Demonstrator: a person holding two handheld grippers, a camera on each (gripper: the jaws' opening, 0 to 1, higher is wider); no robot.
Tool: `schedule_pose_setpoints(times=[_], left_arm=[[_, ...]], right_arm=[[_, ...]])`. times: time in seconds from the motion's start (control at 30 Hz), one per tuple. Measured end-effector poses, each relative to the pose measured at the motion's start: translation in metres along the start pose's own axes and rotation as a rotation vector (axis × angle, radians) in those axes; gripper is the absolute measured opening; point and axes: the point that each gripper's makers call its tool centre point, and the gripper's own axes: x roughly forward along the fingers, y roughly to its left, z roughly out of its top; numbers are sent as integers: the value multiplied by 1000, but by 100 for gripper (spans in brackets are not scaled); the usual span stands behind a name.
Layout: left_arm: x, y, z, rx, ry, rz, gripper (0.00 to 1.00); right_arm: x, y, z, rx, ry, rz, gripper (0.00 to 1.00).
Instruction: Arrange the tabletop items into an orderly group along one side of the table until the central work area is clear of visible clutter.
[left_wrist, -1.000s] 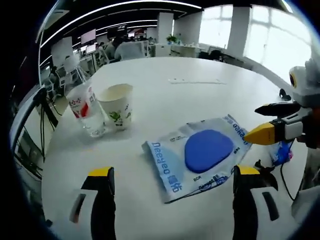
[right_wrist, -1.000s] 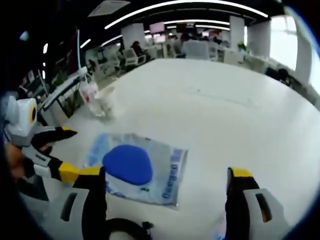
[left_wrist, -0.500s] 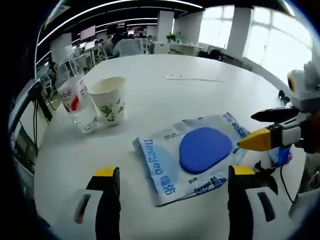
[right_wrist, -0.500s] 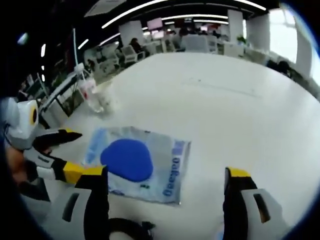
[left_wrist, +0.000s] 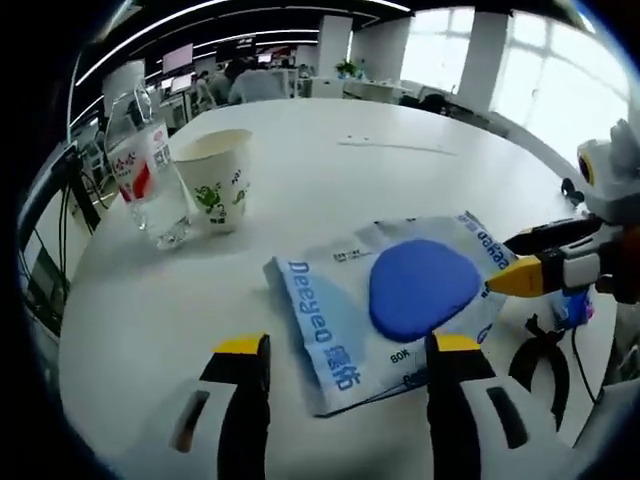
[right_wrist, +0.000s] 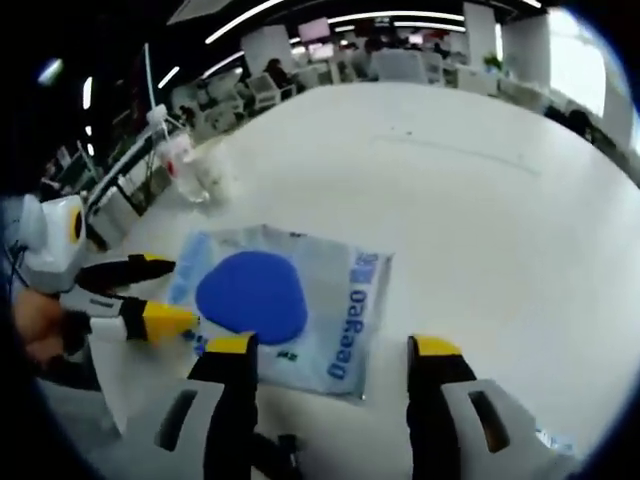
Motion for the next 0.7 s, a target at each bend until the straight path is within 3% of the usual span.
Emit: schedule_pose_setpoints(times=[0.17, 0.33, 0.53, 0.7], left_arm=[[4, -2, 3, 14, 2, 6, 51], [6, -4, 5, -8, -7, 20, 48], [6, -3, 7, -16, -1, 38, 45], [4, -1, 11, -29, 3, 58, 30]], right_arm=[[2, 0, -1, -12, 1, -7, 43], [6, 3, -4, -58, 23, -49, 25], [6, 7, -4, -79, 26, -69, 19], [3, 1, -6, -117, 42, -108, 4]])
